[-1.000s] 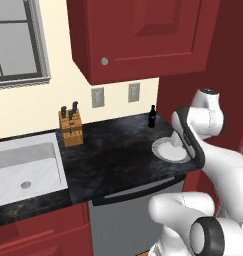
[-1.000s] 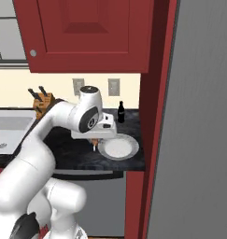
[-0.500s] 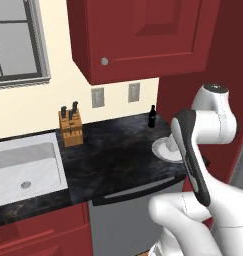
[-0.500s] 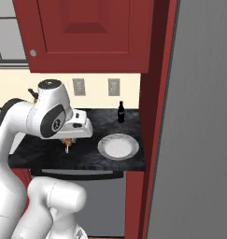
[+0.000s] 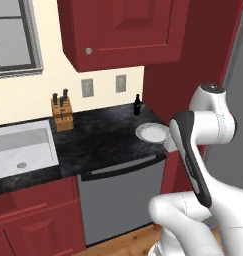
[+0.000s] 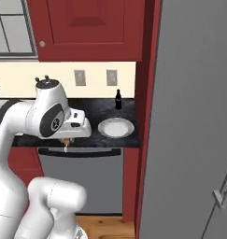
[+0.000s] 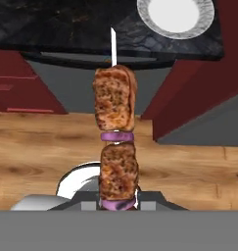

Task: Pick the kebab skewer from the counter and place it in the microwave.

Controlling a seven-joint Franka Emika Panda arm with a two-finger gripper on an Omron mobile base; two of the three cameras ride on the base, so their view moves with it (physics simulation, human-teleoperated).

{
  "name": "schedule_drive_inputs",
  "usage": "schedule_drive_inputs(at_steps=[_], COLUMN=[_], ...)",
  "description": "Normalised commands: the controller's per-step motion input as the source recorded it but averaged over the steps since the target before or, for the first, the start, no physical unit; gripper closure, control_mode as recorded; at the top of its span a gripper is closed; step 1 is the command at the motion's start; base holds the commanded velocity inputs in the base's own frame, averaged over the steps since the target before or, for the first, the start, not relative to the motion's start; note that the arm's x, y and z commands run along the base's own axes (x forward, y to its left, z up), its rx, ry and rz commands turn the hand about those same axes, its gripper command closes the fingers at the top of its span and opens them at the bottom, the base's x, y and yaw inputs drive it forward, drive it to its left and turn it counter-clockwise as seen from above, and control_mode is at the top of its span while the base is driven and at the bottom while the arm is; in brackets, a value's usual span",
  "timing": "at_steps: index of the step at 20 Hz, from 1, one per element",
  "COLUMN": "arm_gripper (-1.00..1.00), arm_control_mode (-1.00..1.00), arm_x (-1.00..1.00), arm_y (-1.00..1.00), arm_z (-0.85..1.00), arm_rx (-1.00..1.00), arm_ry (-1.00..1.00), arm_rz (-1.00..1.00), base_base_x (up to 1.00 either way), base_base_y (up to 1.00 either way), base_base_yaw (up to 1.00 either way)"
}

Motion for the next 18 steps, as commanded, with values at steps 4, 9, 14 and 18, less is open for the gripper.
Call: schedule_drive_inputs(at_steps=[4, 9, 14, 18], arm_gripper=[1.00, 1.00, 1.00, 1.00], arm_control_mode=[1.00, 1.00, 1.00, 1.00], arm_x=[0.00, 0.00, 0.00, 0.00], arm_y=[0.00, 0.00, 0.00, 0.00], arm_z=[0.00, 0.00, 0.00, 0.00], arm_rx=[0.00, 0.00, 0.00, 0.00], arm_ry=[0.00, 0.00, 0.00, 0.00], arm_rz=[0.00, 0.00, 0.00, 0.00], base_base_x=[-1.00, -0.30, 0.00, 0.00], base_base_y=[-0.49, -0.43, -0.38, -0.50], base_base_yaw=[-0.23, -0.64, -0.84, -0.82])
